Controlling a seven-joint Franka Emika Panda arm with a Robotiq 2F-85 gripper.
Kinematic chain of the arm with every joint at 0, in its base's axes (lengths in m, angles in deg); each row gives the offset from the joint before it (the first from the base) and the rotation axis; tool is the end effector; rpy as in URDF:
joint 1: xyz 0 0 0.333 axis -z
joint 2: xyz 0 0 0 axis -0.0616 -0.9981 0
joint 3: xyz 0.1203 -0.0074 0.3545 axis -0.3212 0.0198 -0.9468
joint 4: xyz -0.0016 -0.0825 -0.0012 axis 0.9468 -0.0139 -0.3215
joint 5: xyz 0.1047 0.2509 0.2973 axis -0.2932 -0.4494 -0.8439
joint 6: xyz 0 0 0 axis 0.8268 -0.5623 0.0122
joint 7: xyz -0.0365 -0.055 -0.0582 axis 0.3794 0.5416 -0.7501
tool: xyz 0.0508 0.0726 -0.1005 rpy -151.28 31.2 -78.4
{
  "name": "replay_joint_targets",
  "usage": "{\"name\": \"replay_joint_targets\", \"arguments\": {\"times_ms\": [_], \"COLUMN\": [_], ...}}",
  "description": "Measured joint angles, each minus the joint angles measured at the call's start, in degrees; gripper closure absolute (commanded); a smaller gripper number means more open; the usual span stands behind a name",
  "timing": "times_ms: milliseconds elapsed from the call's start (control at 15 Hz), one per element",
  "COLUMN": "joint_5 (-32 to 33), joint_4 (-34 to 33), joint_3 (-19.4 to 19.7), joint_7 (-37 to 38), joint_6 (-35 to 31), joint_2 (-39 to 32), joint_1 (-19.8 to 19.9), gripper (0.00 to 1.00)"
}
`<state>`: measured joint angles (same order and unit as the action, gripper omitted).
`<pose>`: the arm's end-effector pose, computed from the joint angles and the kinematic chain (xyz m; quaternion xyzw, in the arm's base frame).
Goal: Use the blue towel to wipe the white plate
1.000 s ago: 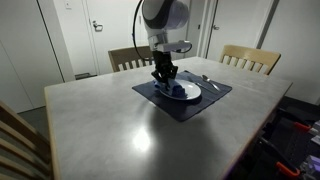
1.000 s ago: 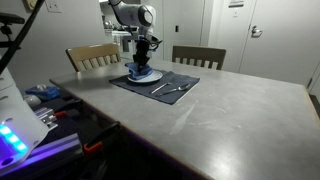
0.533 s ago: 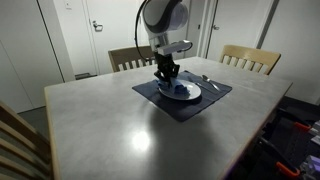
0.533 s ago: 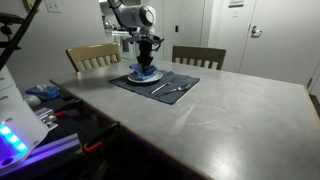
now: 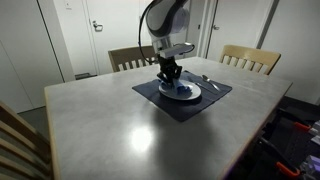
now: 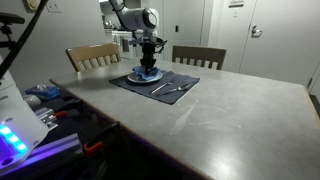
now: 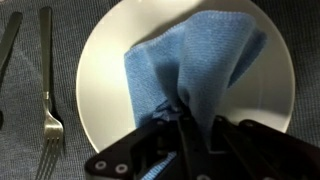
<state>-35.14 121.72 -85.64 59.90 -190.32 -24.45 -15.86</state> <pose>0.6697 0.1223 0.1606 0.9797 -0.0851 -0.1623 0.0818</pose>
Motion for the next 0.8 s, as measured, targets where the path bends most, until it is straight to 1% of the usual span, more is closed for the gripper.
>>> {"name": "replay_joint_targets", "arguments": {"times_ms": [133, 467, 667, 800], "joint_5": [-0.14, -1.58, -2.91, -4.01], "joint_4": [0.05, 0.07, 0.09, 0.03], "joint_3": [0.06, 0.00, 0.01, -0.24], "joint_7": [0.04, -0.88, -0.76, -1.96], "joint_6": [0.83, 5.99, 10.24, 13.64], "joint_2": [-0.01, -0.31, -0.71, -1.34], "joint_1": [0.06, 0.89, 1.53, 2.03], "gripper": [0.97, 0.97, 0.97, 0.97]}}
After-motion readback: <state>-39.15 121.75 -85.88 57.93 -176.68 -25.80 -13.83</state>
